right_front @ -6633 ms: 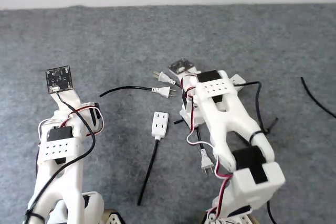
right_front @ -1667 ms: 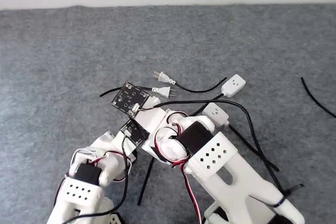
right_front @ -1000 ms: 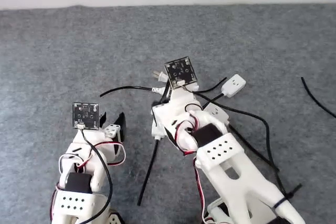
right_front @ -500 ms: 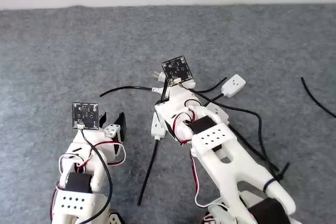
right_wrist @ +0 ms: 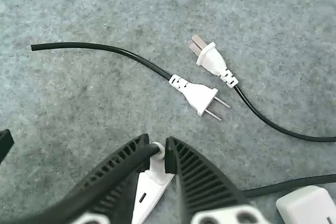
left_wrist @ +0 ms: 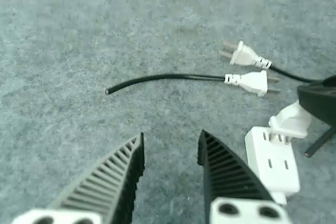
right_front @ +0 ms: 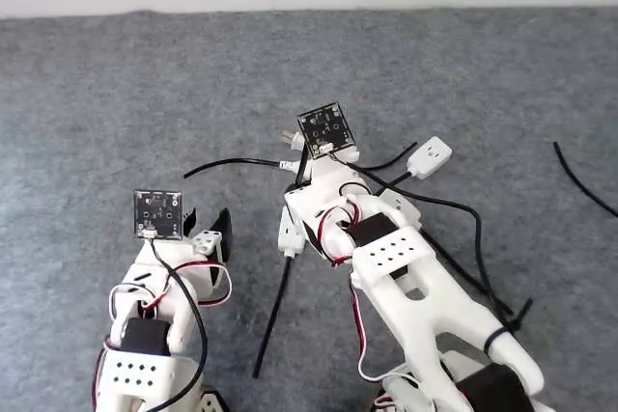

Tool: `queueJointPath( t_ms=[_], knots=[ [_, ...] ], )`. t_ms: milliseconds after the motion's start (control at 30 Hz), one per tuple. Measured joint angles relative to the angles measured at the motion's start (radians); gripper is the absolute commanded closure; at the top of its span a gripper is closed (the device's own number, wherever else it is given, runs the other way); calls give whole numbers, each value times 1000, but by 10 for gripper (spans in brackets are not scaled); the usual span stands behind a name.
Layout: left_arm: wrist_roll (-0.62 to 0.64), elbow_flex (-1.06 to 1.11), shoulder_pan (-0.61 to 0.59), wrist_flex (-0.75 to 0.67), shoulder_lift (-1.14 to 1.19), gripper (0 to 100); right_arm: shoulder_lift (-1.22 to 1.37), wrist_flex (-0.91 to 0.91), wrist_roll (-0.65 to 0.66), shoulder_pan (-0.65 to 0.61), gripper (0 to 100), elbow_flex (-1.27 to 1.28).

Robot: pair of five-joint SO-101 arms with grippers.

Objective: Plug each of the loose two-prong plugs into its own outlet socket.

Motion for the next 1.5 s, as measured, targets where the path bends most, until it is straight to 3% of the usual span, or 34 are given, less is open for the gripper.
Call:
queueJointPath(
  t_ms=[867,1267,1333,1500],
  knots=[
    [-29,0,0,-3,-3,837,14,-11,118,-29,991,54],
    [-29,0,0,-3,-3,837,38,107,199,-38,986,20],
    [-29,0,0,-3,-3,836,63,126,206,-41,961,-12],
    [-29,0,0,-3,-3,835,124,155,198,-51,780,-38]
  ],
)
